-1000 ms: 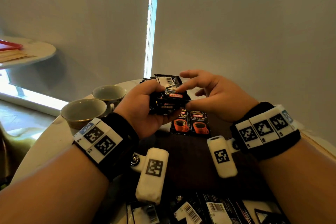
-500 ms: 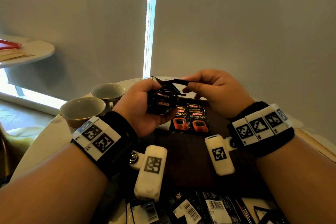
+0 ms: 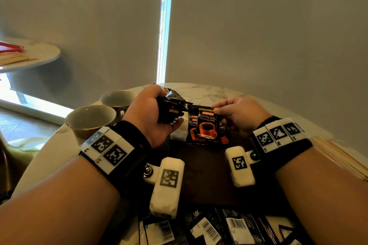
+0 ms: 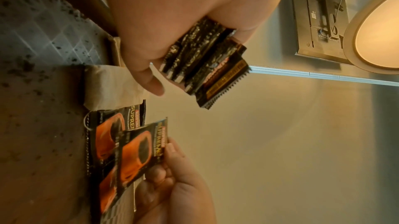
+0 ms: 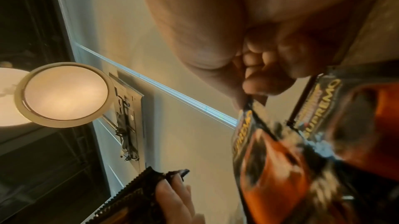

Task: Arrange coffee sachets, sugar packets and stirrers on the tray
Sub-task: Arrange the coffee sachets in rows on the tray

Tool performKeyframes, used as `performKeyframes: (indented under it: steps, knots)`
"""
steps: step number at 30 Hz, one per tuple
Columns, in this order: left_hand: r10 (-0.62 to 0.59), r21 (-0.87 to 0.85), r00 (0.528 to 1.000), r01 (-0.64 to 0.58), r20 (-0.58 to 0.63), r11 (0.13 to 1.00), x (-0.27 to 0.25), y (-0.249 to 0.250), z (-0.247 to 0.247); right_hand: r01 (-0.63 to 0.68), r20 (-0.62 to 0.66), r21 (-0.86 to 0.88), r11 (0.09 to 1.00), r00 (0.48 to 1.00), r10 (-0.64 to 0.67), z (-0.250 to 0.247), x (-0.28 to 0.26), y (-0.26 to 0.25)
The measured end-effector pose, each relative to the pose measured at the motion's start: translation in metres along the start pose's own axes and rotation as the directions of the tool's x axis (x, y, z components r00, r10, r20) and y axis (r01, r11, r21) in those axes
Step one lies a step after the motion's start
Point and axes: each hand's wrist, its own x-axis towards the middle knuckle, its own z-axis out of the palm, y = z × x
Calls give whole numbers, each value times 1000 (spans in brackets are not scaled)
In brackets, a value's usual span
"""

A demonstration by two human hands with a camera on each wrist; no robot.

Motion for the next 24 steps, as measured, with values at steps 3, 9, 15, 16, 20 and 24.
performKeyframes:
  steps: [3, 9, 15, 16, 20, 24]
  knots:
    - [-15, 39, 999, 16, -35, 999, 3, -2, -1, -40, 62, 6, 999, 997, 40, 5, -1, 3]
    - [-48, 80, 996, 54, -76, 995, 5, -8, 0, -104, 146, 32, 994, 984, 99, 7, -7, 0]
    - [-54, 90, 995, 61, -80, 994, 7, -11, 2, -120, 161, 38, 992, 981, 112, 11, -8, -2]
    - [-52, 89, 995, 60, -82, 994, 8, -12, 1, -121, 164, 36, 992, 980, 114, 11, -8, -2]
    - [-52, 86, 996, 57, -67, 995, 9, -12, 0, -120, 144, 51, 991, 983, 112, 12, -8, -3]
    - [-47, 91, 997, 52, -57, 995, 9, -12, 0, -111, 121, 90, 990, 988, 100, 13, -7, -2]
